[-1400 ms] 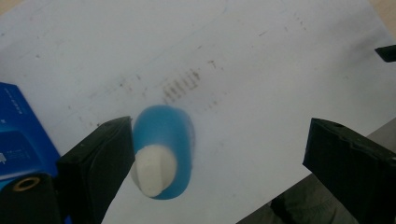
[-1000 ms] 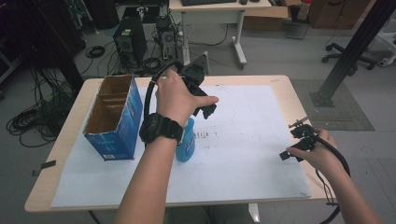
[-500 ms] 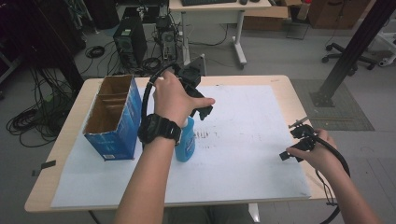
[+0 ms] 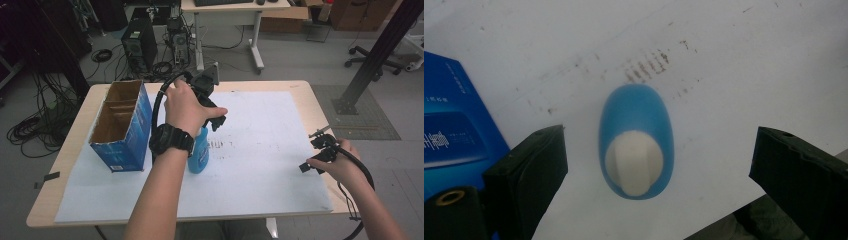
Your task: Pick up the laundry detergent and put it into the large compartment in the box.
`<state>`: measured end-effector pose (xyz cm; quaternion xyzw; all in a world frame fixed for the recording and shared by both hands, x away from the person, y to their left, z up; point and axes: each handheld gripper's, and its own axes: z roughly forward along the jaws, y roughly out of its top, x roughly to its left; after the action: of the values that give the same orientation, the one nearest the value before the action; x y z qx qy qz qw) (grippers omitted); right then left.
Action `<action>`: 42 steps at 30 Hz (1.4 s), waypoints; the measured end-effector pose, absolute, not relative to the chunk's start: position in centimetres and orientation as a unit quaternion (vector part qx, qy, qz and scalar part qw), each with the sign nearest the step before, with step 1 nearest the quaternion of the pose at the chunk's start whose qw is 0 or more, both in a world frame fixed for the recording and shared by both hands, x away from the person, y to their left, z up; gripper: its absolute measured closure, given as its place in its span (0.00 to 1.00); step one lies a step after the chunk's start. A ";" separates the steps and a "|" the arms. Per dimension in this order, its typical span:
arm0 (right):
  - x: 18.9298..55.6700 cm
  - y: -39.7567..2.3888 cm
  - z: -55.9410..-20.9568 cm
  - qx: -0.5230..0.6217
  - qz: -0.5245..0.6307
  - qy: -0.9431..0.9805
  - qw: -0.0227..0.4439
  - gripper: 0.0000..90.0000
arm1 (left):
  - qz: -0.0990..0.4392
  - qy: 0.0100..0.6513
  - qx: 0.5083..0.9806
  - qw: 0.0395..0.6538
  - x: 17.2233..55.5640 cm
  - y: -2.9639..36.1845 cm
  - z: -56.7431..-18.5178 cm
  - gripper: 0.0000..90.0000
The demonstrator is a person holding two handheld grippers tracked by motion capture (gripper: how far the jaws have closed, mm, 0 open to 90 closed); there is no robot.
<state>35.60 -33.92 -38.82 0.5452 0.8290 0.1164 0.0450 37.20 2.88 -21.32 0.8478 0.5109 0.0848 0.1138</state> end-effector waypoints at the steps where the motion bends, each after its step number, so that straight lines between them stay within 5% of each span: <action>1: 35.6 -33.9 -38.8 0.546 0.116 0.829 0.045 0.12 | 0.084 0.511 0.848 0.112 37.2 2.9 -21.5 0.09; 42: 35.5 -34.3 -40.0 0.547 0.110 0.829 0.039 0.12 | 0.064 0.522 0.846 0.088 38.1 3.3 -25.8 0.10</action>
<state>35.52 -34.30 -39.98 0.5472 0.8288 0.1102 0.0393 38.08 3.27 -25.84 0.8463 0.5215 0.0639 0.0878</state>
